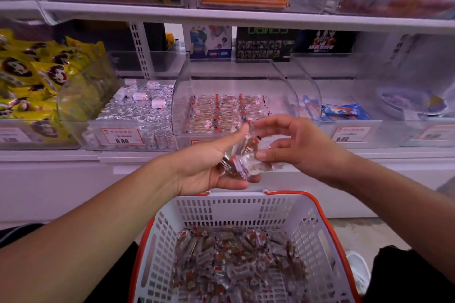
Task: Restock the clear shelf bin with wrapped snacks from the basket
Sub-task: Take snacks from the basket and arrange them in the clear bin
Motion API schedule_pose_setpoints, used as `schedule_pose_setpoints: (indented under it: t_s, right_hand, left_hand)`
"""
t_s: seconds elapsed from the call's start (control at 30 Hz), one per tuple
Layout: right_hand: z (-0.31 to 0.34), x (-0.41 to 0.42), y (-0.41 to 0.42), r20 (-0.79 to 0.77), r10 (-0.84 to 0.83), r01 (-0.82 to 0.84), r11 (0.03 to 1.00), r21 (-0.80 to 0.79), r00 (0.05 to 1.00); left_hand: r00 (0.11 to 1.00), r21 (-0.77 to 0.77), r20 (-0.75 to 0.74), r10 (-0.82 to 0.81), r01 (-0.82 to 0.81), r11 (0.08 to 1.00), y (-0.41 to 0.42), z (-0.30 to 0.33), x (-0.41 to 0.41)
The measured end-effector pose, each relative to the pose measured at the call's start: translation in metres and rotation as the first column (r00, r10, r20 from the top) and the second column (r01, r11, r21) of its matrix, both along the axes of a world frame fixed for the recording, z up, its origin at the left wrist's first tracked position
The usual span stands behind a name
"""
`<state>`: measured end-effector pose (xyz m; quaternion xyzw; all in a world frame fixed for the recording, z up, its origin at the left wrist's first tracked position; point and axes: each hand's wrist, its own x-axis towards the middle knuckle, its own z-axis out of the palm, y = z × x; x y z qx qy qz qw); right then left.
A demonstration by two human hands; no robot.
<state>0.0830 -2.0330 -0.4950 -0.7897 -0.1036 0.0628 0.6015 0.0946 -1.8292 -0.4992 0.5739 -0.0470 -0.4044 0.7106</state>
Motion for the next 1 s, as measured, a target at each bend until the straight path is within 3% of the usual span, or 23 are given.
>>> schedule_pose_setpoints:
  t_s: [0.17,0.27,0.33,0.57,0.67,0.83,1.0]
  right_hand:
    - [0.008,-0.002,-0.001,0.279,0.026,-0.015,0.999,-0.042,0.960]
    - [-0.004,-0.006,0.009,0.352,-0.026,0.026,1.000,0.005,0.936]
    - [-0.010,-0.007,0.015,0.385,-0.008,0.031,0.998,-0.053,0.923]
    - [-0.016,-0.010,0.019,0.375,0.181,-0.050,0.941,-0.335,0.909]
    - [-0.010,-0.007,0.012,0.377,0.250,-0.066,0.897,-0.437,0.892]
    - [-0.006,-0.008,0.007,0.332,0.319,-0.140,0.873,-0.466,0.888]
    - [-0.007,-0.015,0.014,0.453,0.293,-0.061,0.886,-0.459,0.842]
  left_hand:
    - [0.984,0.175,0.166,-0.058,0.028,0.984,-0.003,0.001,-0.002]
    - [0.976,0.190,0.200,-0.091,0.052,0.980,-0.004,0.001,-0.003]
    - [0.971,0.180,0.219,-0.098,0.059,0.982,-0.005,0.001,-0.002]
    - [0.973,0.198,0.226,-0.042,-0.004,0.980,-0.007,-0.005,0.001]
    - [0.947,0.299,0.314,-0.062,-0.036,0.954,-0.006,-0.003,0.002]
    - [0.851,0.507,0.479,-0.213,-0.071,0.859,-0.011,0.001,0.000]
    - [0.823,0.505,0.549,-0.146,-0.187,0.843,-0.007,0.008,0.005]
